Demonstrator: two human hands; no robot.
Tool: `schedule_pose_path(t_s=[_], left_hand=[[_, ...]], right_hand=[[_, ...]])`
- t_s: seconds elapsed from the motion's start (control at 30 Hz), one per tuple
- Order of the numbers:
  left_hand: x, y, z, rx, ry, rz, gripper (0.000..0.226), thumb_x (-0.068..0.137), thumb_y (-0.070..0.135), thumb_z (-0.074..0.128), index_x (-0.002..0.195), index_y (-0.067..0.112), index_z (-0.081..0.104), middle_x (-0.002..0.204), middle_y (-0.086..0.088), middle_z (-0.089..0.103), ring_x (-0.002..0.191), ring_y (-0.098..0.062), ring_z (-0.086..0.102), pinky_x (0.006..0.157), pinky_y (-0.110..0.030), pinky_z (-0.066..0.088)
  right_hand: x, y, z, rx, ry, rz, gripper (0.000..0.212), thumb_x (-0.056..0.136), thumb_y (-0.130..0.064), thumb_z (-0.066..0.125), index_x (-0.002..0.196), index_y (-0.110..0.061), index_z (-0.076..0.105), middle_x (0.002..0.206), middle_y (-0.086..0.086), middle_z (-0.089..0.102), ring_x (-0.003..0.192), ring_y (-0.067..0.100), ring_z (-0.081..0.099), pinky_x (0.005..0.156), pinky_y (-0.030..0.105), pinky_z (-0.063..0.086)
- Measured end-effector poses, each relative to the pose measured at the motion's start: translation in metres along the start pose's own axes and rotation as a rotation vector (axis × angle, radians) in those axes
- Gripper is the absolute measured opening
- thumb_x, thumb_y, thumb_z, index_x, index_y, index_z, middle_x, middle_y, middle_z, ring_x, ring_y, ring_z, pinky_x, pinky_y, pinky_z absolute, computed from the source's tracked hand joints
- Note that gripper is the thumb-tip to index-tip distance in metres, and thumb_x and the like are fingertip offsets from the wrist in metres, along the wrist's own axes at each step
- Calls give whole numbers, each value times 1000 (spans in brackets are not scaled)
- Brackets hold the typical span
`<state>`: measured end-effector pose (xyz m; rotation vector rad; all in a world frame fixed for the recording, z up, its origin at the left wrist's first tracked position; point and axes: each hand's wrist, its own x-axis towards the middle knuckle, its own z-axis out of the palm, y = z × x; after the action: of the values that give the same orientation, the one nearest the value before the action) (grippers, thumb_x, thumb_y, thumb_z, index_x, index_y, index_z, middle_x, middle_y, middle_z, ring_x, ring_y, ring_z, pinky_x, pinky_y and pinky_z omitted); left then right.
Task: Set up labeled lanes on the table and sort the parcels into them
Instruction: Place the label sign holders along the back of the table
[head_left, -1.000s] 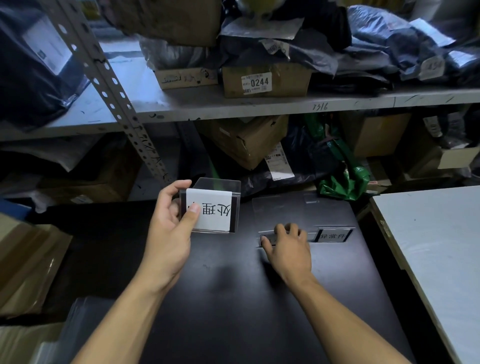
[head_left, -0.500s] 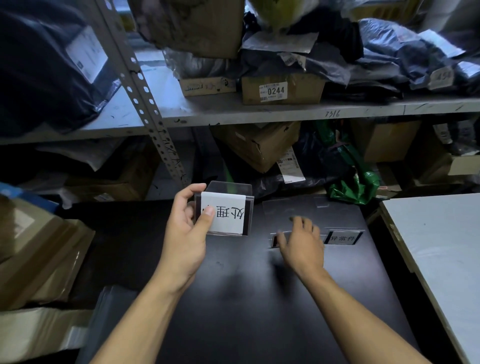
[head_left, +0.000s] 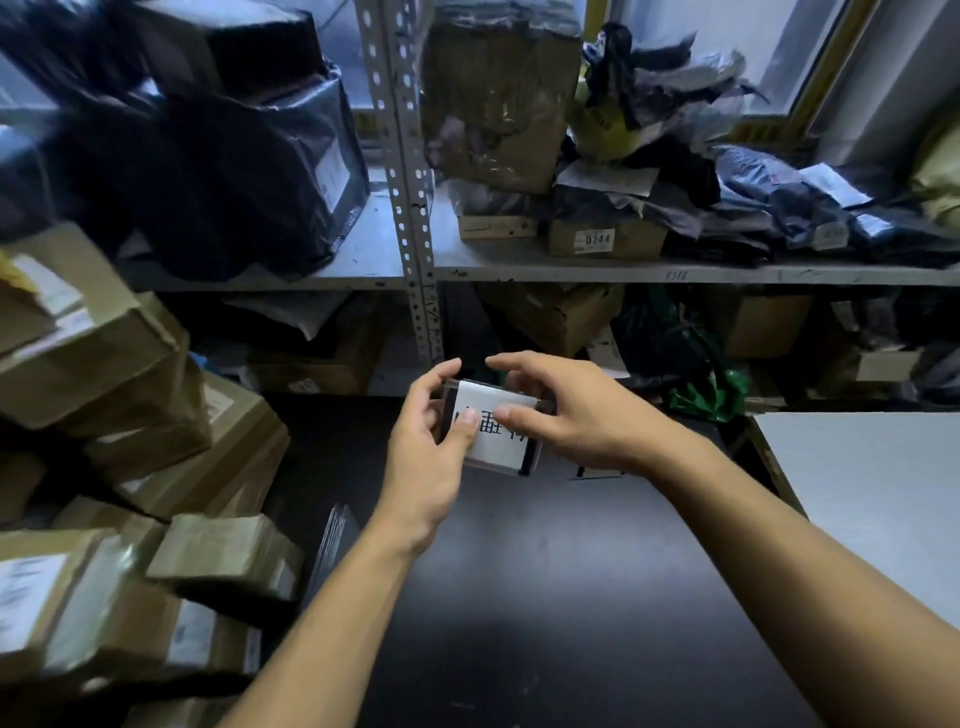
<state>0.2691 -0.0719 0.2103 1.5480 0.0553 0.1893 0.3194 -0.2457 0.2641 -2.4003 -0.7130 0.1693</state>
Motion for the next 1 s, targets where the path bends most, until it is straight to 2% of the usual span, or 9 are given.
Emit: schedule_pose_path(t_s=[0.1, 0.2, 0.33, 0.43, 0.5, 0.57, 0.63, 0.87, 1.0], left_hand=[[-19, 9, -16, 16, 10, 0, 50, 92, 14, 69, 119, 54, 57, 103, -3, 71, 97, -19, 69, 88, -41, 58], [-35, 14, -28, -8, 39, -5, 47, 93, 16, 68, 117, 54, 57, 103, -2, 72, 97, -18, 70, 85, -40, 59], [-54, 22, -41, -79, 72, -20, 43, 97, 18, 61, 113, 57, 58, 106, -3, 72, 97, -20, 71, 77, -35, 60], [-66, 28, -47, -59, 55, 14, 44, 97, 19, 60, 112, 60, 59, 106, -1, 69, 97, -19, 69, 77, -35, 60], [-73, 32, -47, -33, 6, 42, 45, 98, 19, 59, 116, 60, 59, 108, 4, 70, 98, -15, 69, 76, -30, 59], [-79, 35, -47, -10, -41, 55, 45, 98, 20, 59, 118, 60, 58, 115, 8, 69, 101, -11, 68, 74, -24, 57], [-83, 37, -46, 0, -59, 61, 43, 98, 21, 59, 117, 59, 61, 116, 12, 69, 101, -8, 68, 73, -21, 56], [-88, 47, -48, -21, 20, 73, 28, 93, 29, 67, 105, 54, 69, 105, 26, 71, 95, 2, 68, 68, -14, 52], [-86, 48, -53, -26, 99, 72, 23, 90, 22, 71, 95, 45, 72, 98, 15, 74, 88, -2, 68, 66, -16, 52]], right_hand=[[-9, -21, 7, -71, -48, -40, 43, 95, -35, 61, 136, -23, 56, 121, -5, 64, 107, 8, 57, 84, 19, 42], [-18, -39, 13, -97, 22, -11, 33, 97, -32, 59, 128, -20, 62, 115, -5, 66, 103, 8, 59, 82, 21, 43], [-28, -55, 9, 163, 361, 106, 16, 96, -27, 60, 111, -27, 64, 93, -21, 64, 83, -9, 61, 68, 7, 45], [-35, -67, 14, 462, 644, 132, 19, 94, -18, 65, 110, -24, 57, 98, -14, 66, 84, -9, 63, 68, 7, 48], [-39, -76, 20, 696, 737, 169, 34, 92, -13, 67, 120, -19, 49, 105, -4, 66, 88, -2, 67, 71, 17, 55], [-43, -84, 28, 881, 729, 206, 48, 92, -10, 67, 131, -18, 41, 107, 3, 66, 91, 8, 71, 75, 28, 59], [-47, -91, 36, 978, 712, 233, 54, 91, -9, 67, 136, -19, 38, 109, 5, 67, 97, 13, 70, 80, 30, 59], [-58, -106, 56, 1072, 671, 293, 36, 91, -10, 68, 120, -10, 47, 107, 11, 69, 95, 20, 72, 74, 25, 58], [-60, -101, 59, 995, 578, 356, 33, 92, -15, 67, 122, -9, 53, 106, 7, 73, 94, 17, 73, 77, 31, 59]])
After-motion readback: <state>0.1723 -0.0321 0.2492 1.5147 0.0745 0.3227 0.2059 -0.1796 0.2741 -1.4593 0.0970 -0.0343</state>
